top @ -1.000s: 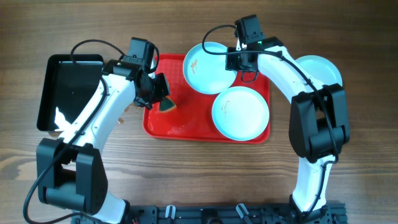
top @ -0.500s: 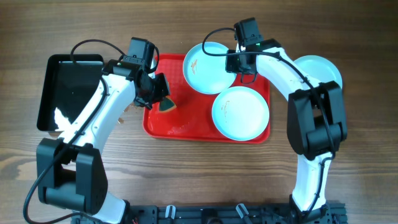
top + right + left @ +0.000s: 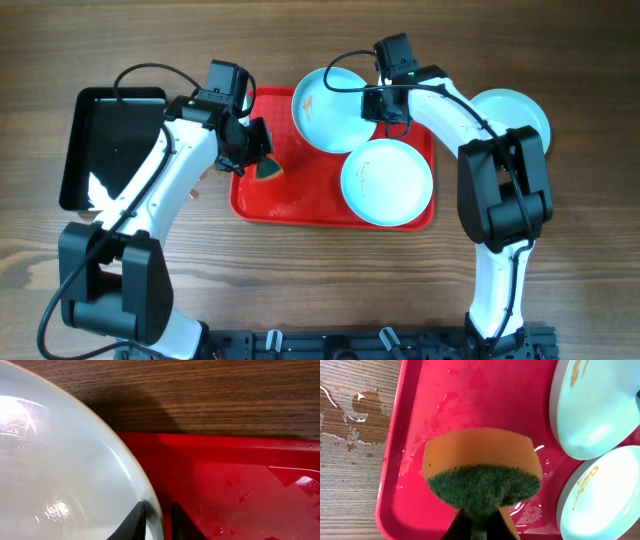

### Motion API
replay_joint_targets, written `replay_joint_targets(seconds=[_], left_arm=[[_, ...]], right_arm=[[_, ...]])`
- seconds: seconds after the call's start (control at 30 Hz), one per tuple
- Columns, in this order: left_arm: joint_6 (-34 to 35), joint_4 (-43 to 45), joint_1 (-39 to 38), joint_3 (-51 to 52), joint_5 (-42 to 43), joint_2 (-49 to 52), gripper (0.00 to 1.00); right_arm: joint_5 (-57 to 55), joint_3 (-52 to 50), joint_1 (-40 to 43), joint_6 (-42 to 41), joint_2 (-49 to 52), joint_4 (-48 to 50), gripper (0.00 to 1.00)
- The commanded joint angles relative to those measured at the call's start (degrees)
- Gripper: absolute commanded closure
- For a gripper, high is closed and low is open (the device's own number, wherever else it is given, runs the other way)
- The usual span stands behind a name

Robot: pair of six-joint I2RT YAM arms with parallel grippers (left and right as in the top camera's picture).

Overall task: Clean dirty plates on tray and stack at the side
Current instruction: 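Move the right gripper back to grasp the top plate's rim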

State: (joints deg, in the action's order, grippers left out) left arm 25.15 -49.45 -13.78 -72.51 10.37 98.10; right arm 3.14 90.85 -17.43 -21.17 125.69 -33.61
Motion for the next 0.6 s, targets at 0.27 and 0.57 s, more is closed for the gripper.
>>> replay_joint_targets(seconds=[0.27, 0.57], left_arm=[[-0.92, -0.02, 0.07, 0.31, -0.39, 0.31, 0.96], [-2.56, 1.75, 0.07, 0.28, -0.39, 0.26, 0.96]], right_arm=[[8.17, 2.21, -0.50, 0.20, 0.02, -1.95, 0.96], [17.88, 4.28, -2.38, -3.06, -1.75, -10.88, 0.96]])
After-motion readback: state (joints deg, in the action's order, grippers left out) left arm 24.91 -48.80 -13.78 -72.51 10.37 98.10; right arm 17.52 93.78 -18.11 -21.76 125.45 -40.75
